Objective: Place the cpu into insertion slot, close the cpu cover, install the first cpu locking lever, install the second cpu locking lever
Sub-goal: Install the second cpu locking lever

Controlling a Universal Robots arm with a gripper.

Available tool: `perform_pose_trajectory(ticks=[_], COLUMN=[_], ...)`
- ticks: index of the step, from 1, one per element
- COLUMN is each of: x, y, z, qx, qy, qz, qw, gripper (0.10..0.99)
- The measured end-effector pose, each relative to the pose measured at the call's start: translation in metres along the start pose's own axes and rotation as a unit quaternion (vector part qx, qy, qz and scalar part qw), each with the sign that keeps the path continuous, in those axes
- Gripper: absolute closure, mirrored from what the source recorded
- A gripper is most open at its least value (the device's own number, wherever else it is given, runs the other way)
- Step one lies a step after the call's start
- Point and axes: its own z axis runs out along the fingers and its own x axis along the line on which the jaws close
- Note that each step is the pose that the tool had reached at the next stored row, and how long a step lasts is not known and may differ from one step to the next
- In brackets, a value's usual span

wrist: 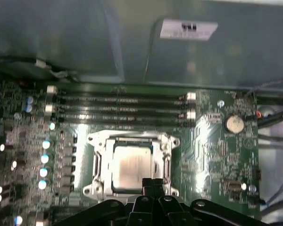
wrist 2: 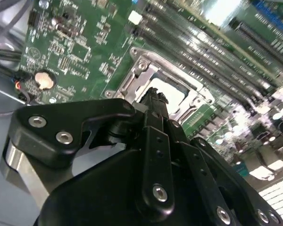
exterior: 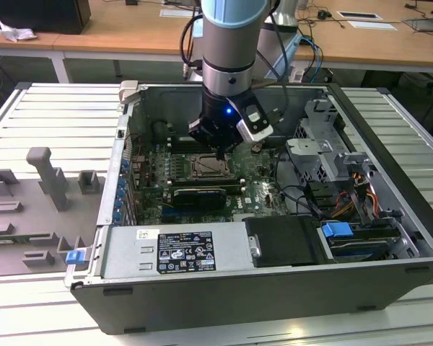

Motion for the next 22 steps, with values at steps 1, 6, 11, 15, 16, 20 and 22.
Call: perform_pose_trajectory(ticks=[1, 6, 11, 15, 16, 20, 22], x=[0.0002, 0.0015, 0.0134, 0.0324, 0.0346, 0.0362, 0.0363], y=[-0.0047, -0.0215, -0.0234, -0.0239, -0.024, -0.0263, -0.0266], z=[-0.0004, -0.0001, 0.0006, 0.0027, 0.0041, 0.0097, 0.0105], qx=[0.0, -0.002, -0.0069, -0.0079, -0.008, -0.01, -0.0115], qy=[0.0001, 0.0017, 0.0021, 0.0019, 0.0019, 0.002, 0.0018], qz=[0.0, 0.0, 0.0, 0.0, 0.0, 0.0, 0.001], qw=[1.0, 1.0, 1.0, 1.0, 1.0, 0.9999, 0.9999], gripper=[0.98, 0.98, 0.98, 0.98, 0.98, 0.98, 0.98])
